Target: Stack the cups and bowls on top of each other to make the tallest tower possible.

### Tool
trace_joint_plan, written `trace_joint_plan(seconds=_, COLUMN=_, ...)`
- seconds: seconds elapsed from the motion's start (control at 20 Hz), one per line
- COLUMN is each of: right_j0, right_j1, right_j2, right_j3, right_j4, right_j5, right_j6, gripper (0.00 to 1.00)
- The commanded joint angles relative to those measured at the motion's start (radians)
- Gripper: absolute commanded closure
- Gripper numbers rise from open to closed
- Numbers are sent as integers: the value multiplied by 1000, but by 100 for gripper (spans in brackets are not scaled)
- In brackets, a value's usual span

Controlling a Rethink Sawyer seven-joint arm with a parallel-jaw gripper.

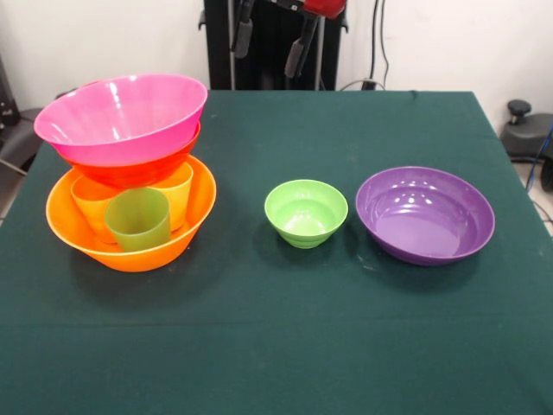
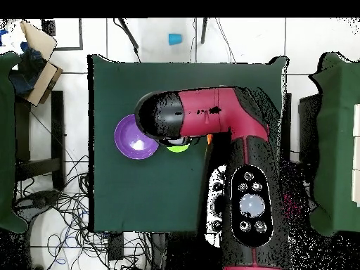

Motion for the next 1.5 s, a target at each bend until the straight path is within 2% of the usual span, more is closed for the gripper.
trace_joint_plan(seconds=0.05, right_j0=-64, right_j1=-32, right_j2=55, right_j3=95, right_j4=89, right_j5=-45, right_j6=-34, gripper=0)
trace_joint_plan(seconds=0.2, right_j0=-40, right_j1=-11, right_j2=54, right_j3=56, right_j4=96, right_j5=-11, right_j6=-7, gripper=0)
trace_joint_plan(seconds=0.35, right_j0=33, right_j1=61, right_j2=58, right_j3=-97, right_j4=119, right_j5=100, right_j6=86, gripper=0)
trace_joint_plan(seconds=0.65, right_j0=140, right_j1=238, right_j2=36, right_j3=-373, right_j4=134, right_j5=188, right_j6=228, gripper=0)
trace_joint_plan(seconds=1.05, right_j0=215, right_j1=427, right_j2=-5, right_j3=-646, right_j4=150, right_j5=233, right_j6=289, gripper=0)
trace_joint_plan(seconds=1.25, right_j0=240, right_j1=515, right_j2=-23, right_j3=-766, right_j4=148, right_j5=260, right_j6=287, gripper=0)
trace_joint_plan(seconds=1.5, right_j0=260, right_j1=605, right_j2=-37, right_j3=-869, right_j4=130, right_j5=275, right_j6=275, gripper=0)
